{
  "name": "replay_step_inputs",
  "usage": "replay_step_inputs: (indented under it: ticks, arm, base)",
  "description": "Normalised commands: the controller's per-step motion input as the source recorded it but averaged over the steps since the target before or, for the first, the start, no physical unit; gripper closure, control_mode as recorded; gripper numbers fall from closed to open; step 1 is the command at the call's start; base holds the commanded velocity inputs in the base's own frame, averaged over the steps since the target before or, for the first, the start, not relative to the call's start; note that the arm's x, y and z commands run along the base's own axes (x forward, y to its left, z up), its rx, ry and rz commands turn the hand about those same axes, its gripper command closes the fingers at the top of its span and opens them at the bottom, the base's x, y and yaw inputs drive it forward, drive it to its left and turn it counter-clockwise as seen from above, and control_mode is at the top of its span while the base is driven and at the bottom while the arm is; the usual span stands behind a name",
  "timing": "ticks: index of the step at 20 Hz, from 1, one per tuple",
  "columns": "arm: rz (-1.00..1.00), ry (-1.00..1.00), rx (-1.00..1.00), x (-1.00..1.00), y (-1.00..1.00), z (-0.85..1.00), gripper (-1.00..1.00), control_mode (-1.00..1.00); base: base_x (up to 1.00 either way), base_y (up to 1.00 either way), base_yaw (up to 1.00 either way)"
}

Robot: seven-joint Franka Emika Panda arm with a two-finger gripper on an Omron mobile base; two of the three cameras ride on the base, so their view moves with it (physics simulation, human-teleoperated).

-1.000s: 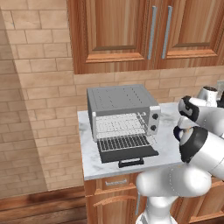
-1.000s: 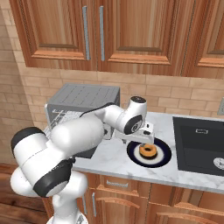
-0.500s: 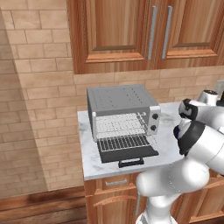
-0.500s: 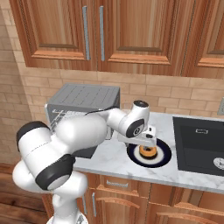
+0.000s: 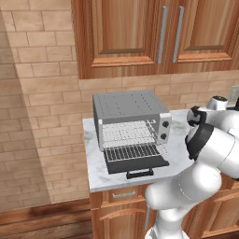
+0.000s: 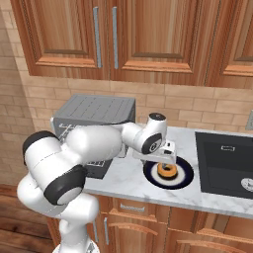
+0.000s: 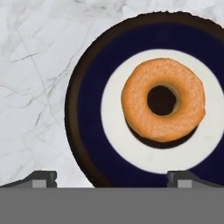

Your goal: Pick up the bagel from the plate, place it on the toaster oven rack, close the door, and set the timer.

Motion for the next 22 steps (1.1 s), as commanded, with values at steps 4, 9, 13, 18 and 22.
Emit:
replay_step_inputs:
  ticks: [4,9,13,18,22]
  arm:
    - [0.01,0.00,-0.03,0.13,0.00,-0.08,-1.00,-1.00]
    - [0.01,0.00,-0.02,0.11,-0.02,-0.10,-1.00,-1.00]
    - [0.00,0.00,-0.02,0.03,-0.08,-0.13,-1.00,-1.00]
    - [0.00,0.00,0.00,0.01,-0.17,-0.16,-1.00,-1.00]
    - [0.01,0.00,0.00,0.01,-0.09,-0.14,-1.00,-1.00]
  base:
    - [0.00,0.00,0.00]
    - [0.00,0.00,0.00]
    - [0.00,0.00,0.00]
    - [0.00,0.00,0.00]
    - [0.00,0.00,0.00]
